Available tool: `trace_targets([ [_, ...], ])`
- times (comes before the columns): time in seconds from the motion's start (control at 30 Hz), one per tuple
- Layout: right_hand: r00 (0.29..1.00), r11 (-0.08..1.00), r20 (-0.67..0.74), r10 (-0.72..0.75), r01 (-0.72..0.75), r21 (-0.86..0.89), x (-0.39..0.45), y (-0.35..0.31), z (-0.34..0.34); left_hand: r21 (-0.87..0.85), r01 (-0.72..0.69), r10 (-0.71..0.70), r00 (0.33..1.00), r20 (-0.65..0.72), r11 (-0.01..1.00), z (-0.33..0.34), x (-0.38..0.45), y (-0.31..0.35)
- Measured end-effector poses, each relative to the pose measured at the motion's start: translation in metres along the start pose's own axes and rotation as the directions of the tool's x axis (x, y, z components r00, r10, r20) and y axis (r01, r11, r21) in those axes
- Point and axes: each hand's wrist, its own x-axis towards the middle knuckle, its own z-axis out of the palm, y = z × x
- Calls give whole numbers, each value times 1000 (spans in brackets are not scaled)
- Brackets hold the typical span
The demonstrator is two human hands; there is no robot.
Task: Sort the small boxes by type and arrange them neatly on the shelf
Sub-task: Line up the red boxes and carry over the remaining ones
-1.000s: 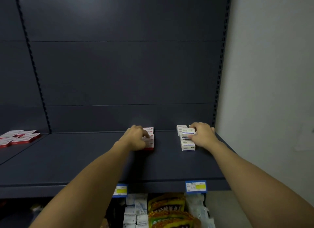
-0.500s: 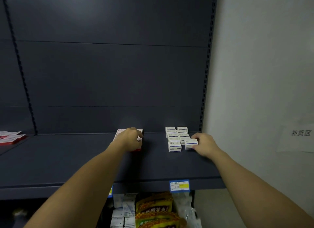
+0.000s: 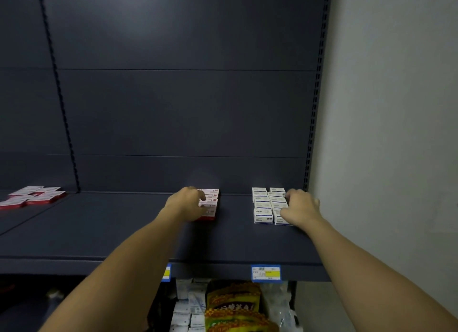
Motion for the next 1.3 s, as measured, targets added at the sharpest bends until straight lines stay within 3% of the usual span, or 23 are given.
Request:
trace_targets([
  [0.27,977,972,66,-205,211,-105,9,-50,3,95,52,-48,998,-46,994,-13,-20,-11],
  [0.47,938,938,99,-331,339,-78,6,-112,19,120,125,-115,989,-88,985,-27,-51,-47],
  [1.0,800,807,116,-588,573,142,-65,-340,67,111,355,-344,933,-106,928,-75,-168,-226],
  [1.2,746,747,95,-659,634,199,-97,-418,77,-8,424,-417,888,-191,906,-96,-206,-287],
  [1.3,742,739,69,-667,648,185,-109,-448,85,20,457,-443,871,-213,889,-102,-224,-315],
])
